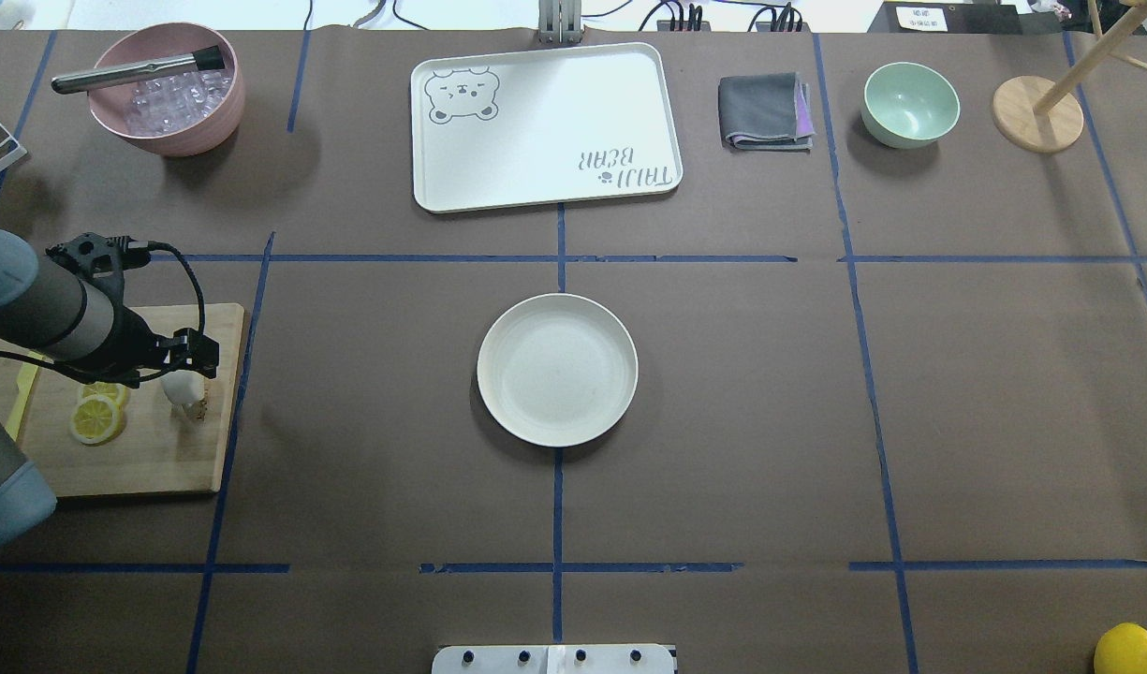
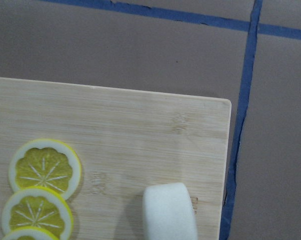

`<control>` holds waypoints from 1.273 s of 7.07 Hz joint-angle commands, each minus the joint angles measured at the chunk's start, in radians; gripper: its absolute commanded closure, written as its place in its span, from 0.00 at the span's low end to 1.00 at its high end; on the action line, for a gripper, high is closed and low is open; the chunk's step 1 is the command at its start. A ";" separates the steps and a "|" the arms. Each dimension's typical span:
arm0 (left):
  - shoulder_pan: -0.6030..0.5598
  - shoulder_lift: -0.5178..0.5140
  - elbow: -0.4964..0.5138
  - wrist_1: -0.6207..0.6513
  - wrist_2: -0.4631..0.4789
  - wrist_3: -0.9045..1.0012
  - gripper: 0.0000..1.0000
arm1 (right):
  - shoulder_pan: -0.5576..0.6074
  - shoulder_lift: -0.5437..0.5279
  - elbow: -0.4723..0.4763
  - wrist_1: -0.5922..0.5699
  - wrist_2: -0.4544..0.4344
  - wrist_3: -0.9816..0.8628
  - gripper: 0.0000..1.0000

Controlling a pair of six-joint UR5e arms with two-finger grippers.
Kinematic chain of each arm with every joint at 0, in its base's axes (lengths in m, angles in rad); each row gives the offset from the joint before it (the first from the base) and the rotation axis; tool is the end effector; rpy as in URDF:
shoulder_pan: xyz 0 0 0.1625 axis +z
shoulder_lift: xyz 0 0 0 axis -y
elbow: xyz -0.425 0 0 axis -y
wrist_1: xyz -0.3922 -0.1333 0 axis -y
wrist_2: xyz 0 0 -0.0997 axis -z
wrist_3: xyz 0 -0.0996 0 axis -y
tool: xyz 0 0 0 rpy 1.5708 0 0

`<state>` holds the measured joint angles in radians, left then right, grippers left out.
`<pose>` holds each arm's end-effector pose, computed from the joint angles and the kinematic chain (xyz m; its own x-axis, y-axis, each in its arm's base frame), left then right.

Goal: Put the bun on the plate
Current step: 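Reach the left gripper to the white bun on the cutting board and grasp it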

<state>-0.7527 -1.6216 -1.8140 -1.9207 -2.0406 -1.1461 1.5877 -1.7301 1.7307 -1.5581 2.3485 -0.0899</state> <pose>0.3265 -0.4267 0.4845 0.7013 -0.1535 -0.6962 0.1342 0.9875 -0.0825 0.0706 -0.4243 0.6515 0.7112 -0.0871 0.6976 0.0471 0.9960 0.0762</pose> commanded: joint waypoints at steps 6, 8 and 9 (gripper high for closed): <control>0.010 -0.096 0.012 0.012 -0.001 -0.001 0.75 | 0.000 -0.005 0.006 0.000 0.002 0.001 0.01; 0.015 -0.348 0.025 0.290 0.004 -0.012 0.75 | 0.000 -0.006 0.004 0.000 0.002 0.001 0.01; 0.085 -0.436 0.050 0.340 0.013 -0.053 0.75 | 0.000 -0.006 0.003 0.000 0.002 0.002 0.01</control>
<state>-0.7197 -1.9370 -1.7857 -1.6754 -2.0355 -1.1667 1.5877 -1.7358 1.7351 -1.5581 2.3501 -0.0886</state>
